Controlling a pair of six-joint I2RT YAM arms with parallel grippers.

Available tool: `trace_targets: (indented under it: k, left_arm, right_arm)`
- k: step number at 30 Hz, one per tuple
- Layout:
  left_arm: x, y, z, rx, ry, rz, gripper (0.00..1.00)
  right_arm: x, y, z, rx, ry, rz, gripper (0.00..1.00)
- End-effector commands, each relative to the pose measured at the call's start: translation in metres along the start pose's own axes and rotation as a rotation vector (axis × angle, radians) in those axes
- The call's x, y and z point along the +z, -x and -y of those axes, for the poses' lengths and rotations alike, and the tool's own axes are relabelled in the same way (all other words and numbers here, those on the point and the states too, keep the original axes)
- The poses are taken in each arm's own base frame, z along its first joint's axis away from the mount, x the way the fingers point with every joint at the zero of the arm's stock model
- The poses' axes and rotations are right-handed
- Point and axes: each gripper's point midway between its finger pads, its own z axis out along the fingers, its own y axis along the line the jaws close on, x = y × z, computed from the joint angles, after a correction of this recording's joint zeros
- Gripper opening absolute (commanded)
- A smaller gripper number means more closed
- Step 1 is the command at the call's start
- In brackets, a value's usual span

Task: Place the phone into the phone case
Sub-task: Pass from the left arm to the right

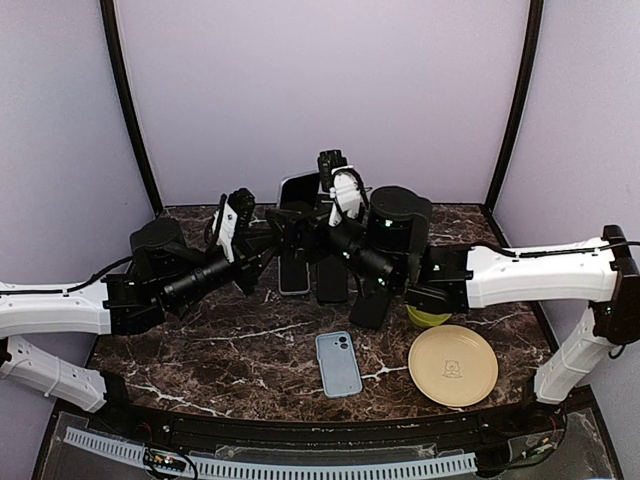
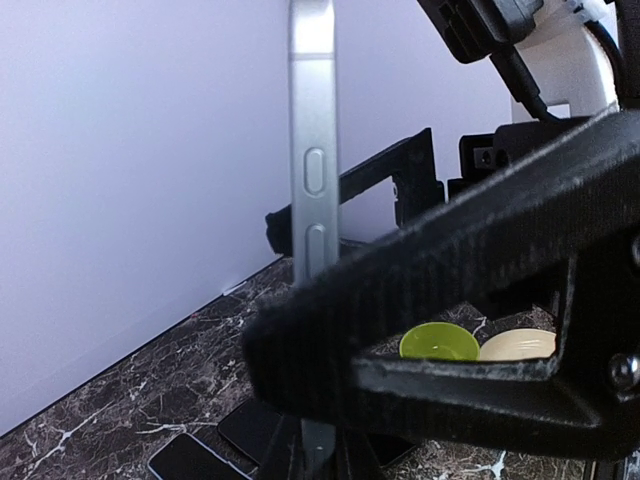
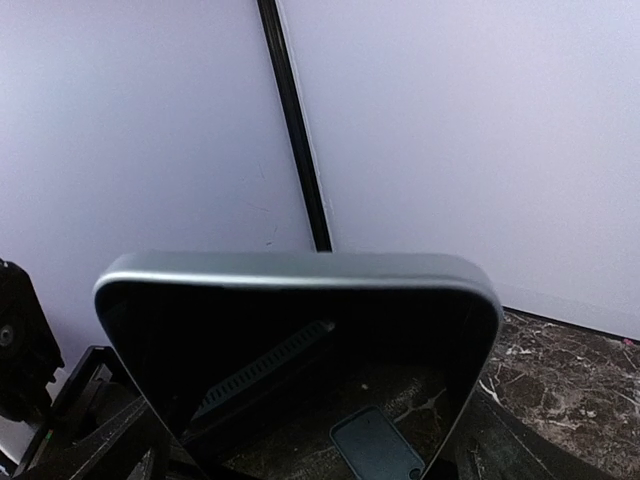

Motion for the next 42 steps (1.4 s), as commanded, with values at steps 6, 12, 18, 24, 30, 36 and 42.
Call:
trace_targets:
  k: [6,12,18,24,30,36,42]
  left_arm:
    - [-0.011,0.033,-0.005,0.006,0.018,0.122,0.0]
    - [-0.011,0.033,-0.005,0.006,0.019,0.12,0.0]
    - [-0.01,0.031,-0.003,0.007,0.009,0.116,0.0]
    - [-0.007,0.028,0.005,0.004,-0.033,0.1,0.52]
    - [-0.006,0.028,0.002,-0.01,-0.019,0.101,0.86]
    - [-0.005,0.023,-0.014,-0.019,0.077,0.081,0.94]
    - [0.001,0.005,-0.037,-0.029,0.224,0.003,0.96]
  right_arm:
    - [0.007,0.019,0.01,0.059,-0.013,0.037,0.97]
    - [0.005,0.017,0.008,0.06,0.017,0.029,0.84]
    - [0.006,0.017,0.0,0.057,0.073,0.02,0.63]
    - [0.0,0.029,0.007,0.04,0.048,0.032,0.49]
    - [-0.003,0.039,0.027,-0.024,-0.069,0.009,0.45]
    - [0.007,0.057,0.054,-0.09,-0.256,-0.037,0.38]
    - [0.012,0.039,0.07,-0.114,-0.363,-0.146,0.37]
